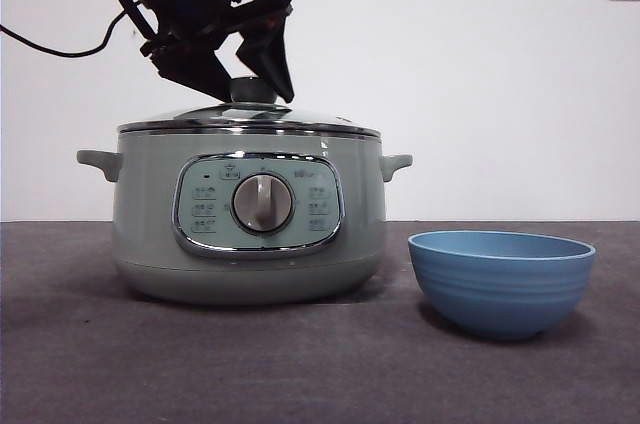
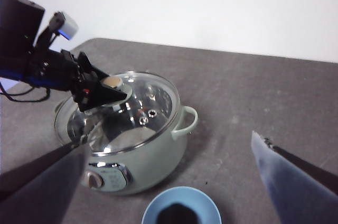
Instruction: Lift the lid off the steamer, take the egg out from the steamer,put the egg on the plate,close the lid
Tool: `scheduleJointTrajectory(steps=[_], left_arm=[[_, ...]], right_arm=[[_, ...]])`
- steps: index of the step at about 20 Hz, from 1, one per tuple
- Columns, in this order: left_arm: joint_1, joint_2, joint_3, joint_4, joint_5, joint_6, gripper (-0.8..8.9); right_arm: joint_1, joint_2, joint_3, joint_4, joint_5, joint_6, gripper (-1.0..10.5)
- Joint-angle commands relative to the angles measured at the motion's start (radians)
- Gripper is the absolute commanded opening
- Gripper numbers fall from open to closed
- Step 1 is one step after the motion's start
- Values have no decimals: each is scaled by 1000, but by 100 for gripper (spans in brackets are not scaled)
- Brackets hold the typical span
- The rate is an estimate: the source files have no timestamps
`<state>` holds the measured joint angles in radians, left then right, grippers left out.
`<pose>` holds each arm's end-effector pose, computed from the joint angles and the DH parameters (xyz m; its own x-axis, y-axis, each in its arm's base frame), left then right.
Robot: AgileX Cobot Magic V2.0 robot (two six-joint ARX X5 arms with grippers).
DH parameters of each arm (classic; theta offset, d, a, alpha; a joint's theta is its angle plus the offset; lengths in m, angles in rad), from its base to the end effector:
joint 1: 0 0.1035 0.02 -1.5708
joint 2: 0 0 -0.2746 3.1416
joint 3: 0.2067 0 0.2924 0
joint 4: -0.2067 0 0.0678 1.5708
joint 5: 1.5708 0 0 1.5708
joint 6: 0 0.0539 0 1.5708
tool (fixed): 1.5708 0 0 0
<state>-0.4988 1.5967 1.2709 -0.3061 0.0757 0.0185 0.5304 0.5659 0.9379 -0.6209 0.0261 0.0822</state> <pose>0.3629 -0.2024 0.2715 0.6704 -0.4513 -0.5890 0.5401 0.8411 -0.0297 0.1309 0.0751 0.3807 0.8489 0.4676 -0.2462 -0.4648 0.8824 0.0732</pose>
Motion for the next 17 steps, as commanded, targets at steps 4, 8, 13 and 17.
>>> scheduleJointTrajectory(steps=[4,8,13,17], left_arm=[[-3,-72,10,-29,4,0,548],[-5,-150,48,-132,6,0,548],[-10,-274,135,-381,11,-10,548],[-12,-378,201,-575,55,-40,548]], right_arm=[[2,-3,0,-22,-1,6,567],[2,-3,0,-47,-2,6,567],[2,-3,0,-139,-63,6,563],[2,6,0,-200,-158,3,562]])
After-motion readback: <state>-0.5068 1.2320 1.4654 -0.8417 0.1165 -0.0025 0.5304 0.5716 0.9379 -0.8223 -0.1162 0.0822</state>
